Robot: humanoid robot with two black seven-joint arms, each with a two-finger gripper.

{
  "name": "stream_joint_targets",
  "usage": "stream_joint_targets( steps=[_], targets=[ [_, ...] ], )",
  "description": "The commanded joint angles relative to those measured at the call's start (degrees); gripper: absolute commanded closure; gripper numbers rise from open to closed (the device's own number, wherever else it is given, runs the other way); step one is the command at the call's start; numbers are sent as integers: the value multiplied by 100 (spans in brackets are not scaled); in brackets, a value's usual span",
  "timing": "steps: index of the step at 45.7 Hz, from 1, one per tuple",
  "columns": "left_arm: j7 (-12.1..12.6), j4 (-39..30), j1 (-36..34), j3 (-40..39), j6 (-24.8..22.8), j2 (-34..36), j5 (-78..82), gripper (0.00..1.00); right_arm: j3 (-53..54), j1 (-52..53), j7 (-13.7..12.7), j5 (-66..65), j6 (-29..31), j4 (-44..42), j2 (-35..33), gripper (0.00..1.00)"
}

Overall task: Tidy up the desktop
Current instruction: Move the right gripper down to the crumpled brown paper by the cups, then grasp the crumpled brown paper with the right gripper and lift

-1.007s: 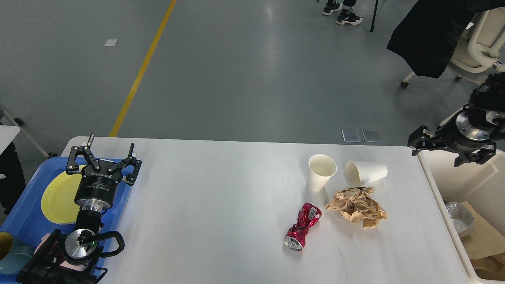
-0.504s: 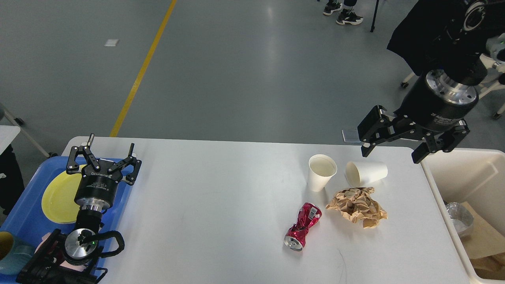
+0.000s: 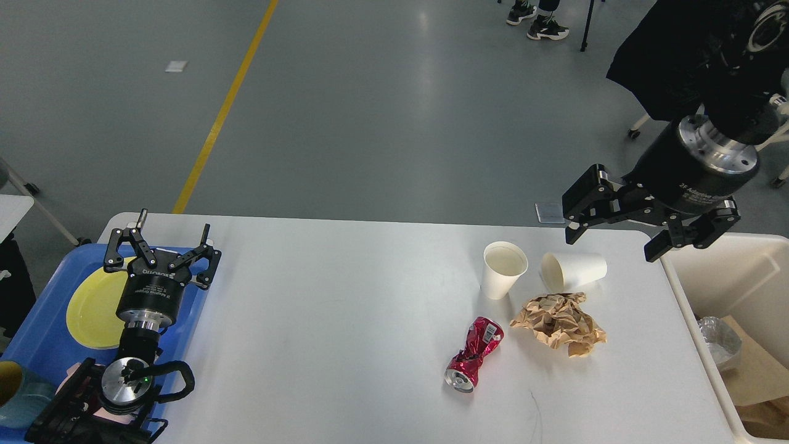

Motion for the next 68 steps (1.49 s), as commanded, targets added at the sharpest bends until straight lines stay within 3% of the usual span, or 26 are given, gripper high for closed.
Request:
stream_joint_targets(
  steps=[1, 21, 32, 43, 68],
  targets=[
    [0, 0, 0, 0, 0, 0, 4, 4, 45, -719, -1, 0, -598, -256, -51, 0],
    [0, 0, 0, 0, 0, 0, 4, 4, 686, -3954, -27, 2267, -1416, -2348, 11, 0],
    [0, 0, 0, 0, 0, 0, 4, 4, 1099, -5219, -282, 2443, -2383, -3043, 89, 0],
    [0, 0, 0, 0, 0, 0, -4, 4, 1486, -5686, -282, 2452, -2972, -3271, 318, 0],
    [0, 0, 0, 0, 0, 0, -4, 4, 1996, -6916, -282, 2399, -3095, -4774, 1012, 0]
  ],
)
